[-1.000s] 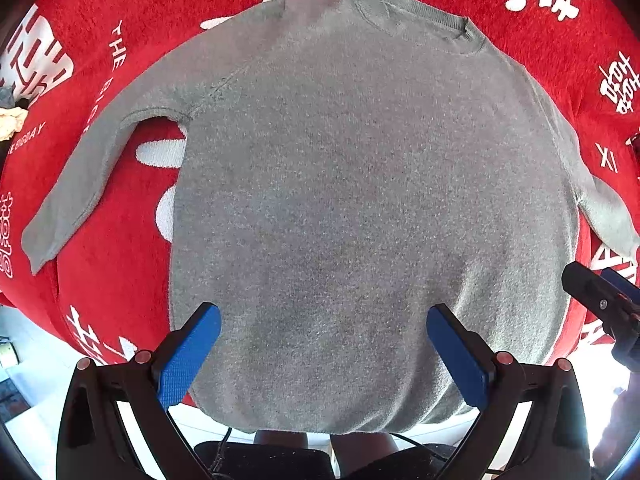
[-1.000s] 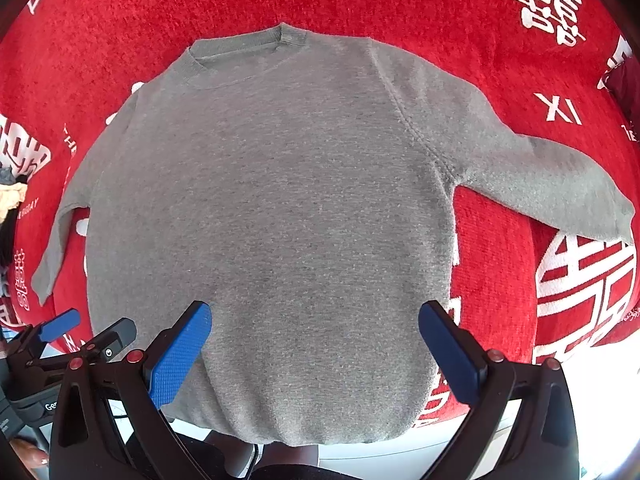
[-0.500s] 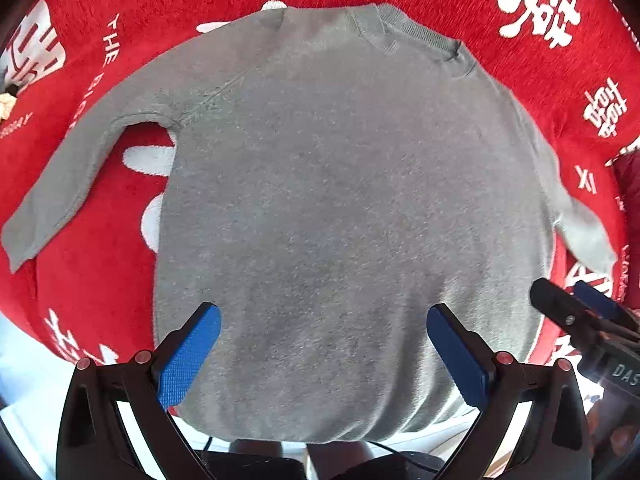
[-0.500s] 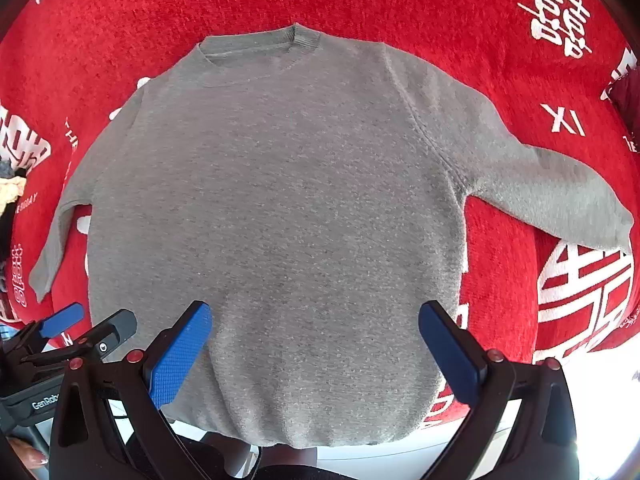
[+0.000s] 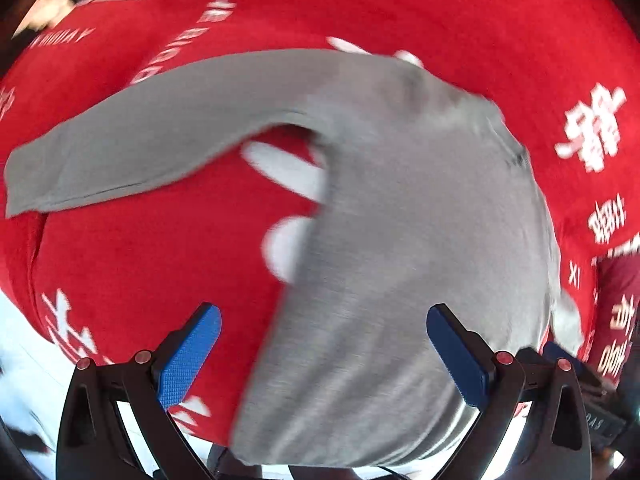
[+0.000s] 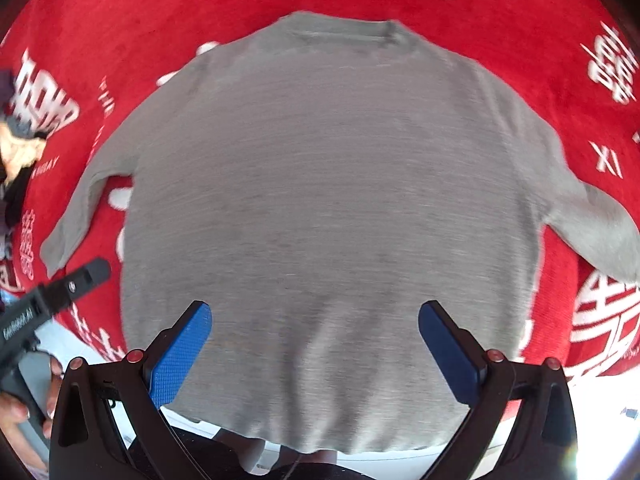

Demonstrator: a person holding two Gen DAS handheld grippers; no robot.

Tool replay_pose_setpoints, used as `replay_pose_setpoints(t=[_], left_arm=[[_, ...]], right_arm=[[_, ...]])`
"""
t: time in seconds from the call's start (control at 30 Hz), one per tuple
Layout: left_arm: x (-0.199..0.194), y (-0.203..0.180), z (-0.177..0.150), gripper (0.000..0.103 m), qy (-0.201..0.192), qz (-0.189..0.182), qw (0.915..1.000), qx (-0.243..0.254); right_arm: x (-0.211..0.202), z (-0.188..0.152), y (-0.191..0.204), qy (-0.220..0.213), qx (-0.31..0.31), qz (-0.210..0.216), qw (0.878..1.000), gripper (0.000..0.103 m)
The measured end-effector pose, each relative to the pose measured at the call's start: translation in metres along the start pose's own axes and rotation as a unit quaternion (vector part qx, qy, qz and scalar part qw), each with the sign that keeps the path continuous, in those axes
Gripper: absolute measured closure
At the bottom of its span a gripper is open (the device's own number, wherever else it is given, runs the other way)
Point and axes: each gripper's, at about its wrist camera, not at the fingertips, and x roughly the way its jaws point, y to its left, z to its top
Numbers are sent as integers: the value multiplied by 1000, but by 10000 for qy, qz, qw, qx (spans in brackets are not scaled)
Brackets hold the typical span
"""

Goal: Fold small clothes
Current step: 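Move the left gripper to the sleeve cuff and close on it, then lift the sleeve with the left gripper and fold it across the body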

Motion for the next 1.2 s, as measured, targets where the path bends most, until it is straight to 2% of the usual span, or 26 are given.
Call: replay_pose_setpoints(t=[0.13, 0.2, 0.37, 0.47, 0.57, 0.67, 0.77, 0.87, 0.9, 0.93, 0.97, 1.0, 1.03, 1.1, 1.2], left_arm=[[-9, 60, 12, 0, -257, -229, 9974, -639], [-15, 95, 19, 0, -522, -298, 9933, -984], [-23, 189, 33, 0, -1053, -440, 9726, -2023], [-15, 236, 35, 0, -1121, -804, 9573, -2541], [2, 257, 39, 0, -1124, -1261, 9412, -2925], [4, 269, 45, 0, -1287, -1482, 9330, -3016], [5, 271, 53, 0, -1354, -1598, 9294, -3039], [5, 267, 59, 0, -1417, -1427, 9337, -2963], [5, 267, 59, 6, -1403, -1254, 9359, -2978], [6, 266, 61, 27, -1371, -1007, 9389, -2993], [6, 265, 62, 39, -1344, -727, 9429, -2960], [6, 264, 64, 63, -1302, -422, 9475, -2890], [6, 263, 64, 82, -1280, -231, 9510, -2806], [4, 264, 67, 92, -1362, -318, 9534, -2675], [-13, 257, 70, 92, -1564, -169, 9588, -2368]], right_arm=[[8, -1, 34, 72, -284, 99, 9995, 0], [10, 0, 50, 71, -430, 103, 9990, 0], [15, 1, 85, 42, -745, 278, 9968, 0], [20, 2, 104, 98, -893, 346, 9954, 0], [26, 4, 119, 163, -995, 336, 9943, 0], [30, 6, 130, 205, -1085, 311, 9934, 0], [31, 7, 139, 228, -1165, 298, 9925, 0], [30, 9, 148, 219, -1228, 286, 9918, 0], [30, 10, 150, 213, -1241, 291, 9916, 0], [29, 11, 152, 204, -1252, 293, 9915, 0], [28, 11, 154, 195, -1259, 295, 9914, 0], [27, 11, 155, 180, -1266, 300, 9913, 0], [26, 12, 156, 177, -1264, 308, 9913, 0], [24, 12, 156, 166, -1246, 351, 9915, 0], [20, 11, 154, 139, -1197, 398, 9919, 0]])
